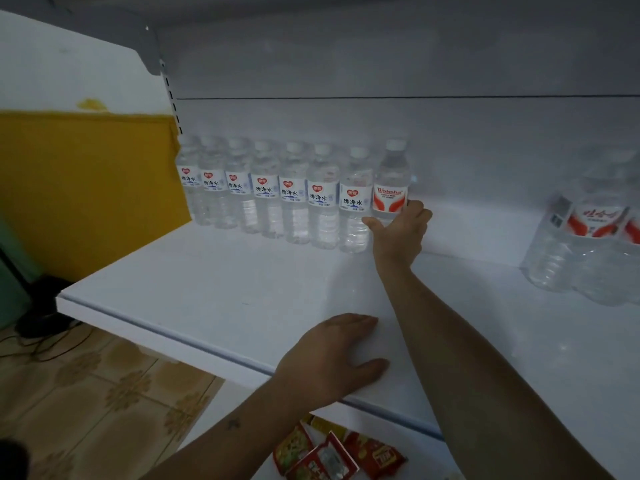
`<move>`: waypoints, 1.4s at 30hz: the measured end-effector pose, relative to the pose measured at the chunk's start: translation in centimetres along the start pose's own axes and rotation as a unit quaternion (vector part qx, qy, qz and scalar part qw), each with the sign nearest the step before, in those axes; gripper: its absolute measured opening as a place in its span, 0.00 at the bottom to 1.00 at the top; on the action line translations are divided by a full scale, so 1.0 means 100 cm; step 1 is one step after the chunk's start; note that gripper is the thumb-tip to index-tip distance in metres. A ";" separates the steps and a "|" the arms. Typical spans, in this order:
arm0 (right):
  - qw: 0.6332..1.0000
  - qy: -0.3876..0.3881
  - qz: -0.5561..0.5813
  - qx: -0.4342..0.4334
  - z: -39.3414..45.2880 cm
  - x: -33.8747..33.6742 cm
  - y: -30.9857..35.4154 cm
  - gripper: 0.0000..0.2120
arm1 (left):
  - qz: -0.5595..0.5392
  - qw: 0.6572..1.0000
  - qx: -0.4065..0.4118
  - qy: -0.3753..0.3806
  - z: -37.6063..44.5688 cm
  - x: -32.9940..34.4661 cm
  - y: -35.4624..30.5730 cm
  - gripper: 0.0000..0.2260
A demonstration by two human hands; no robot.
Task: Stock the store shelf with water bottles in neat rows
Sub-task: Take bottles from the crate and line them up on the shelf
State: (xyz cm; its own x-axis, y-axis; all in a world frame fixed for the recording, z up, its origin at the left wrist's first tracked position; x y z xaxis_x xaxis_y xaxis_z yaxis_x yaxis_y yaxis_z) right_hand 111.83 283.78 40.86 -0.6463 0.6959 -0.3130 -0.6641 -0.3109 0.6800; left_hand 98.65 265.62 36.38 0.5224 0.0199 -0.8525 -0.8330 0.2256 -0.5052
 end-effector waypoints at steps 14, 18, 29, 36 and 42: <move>0.979 0.202 0.037 -0.007 -0.073 -0.071 0.002 0.34 | -0.111 0.990 -0.057 -0.074 -0.029 -0.024 -0.003 0.21; 0.974 0.219 0.044 -0.018 -0.104 -0.102 0.013 0.33 | -0.120 0.988 -0.071 -0.073 -0.065 -0.024 -0.001 0.21; 0.974 0.226 0.001 -0.016 -0.141 -0.174 0.028 0.32 | -0.095 0.989 -0.089 -0.063 -0.118 -0.018 -0.008 0.24; 0.970 0.243 -0.009 -0.018 -0.128 -0.154 0.038 0.32 | -0.107 0.989 -0.081 -0.068 -0.099 -0.025 -0.010 0.23; 0.968 0.250 -0.016 0.008 -0.091 -0.090 0.028 0.39 | -0.074 0.992 -0.097 -0.033 -0.049 -0.012 0.005 0.24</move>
State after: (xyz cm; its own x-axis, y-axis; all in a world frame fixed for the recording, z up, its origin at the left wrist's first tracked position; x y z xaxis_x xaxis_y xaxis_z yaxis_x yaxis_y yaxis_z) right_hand 112.37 270.73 39.59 -0.7300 0.3033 -0.6125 -0.6827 -0.2818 0.6742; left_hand 96.72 260.89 36.47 0.6472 0.0666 -0.7594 -0.7622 0.0389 -0.6462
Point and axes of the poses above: each hand's wrist, its own z-axis towards the middle knuckle, its own x-axis out of the palm, y = z × x, the point moved 7 cm from there along z, towards the middle knuckle, and after that the axes turned 15 degrees about -x, right-handed, at the moved point
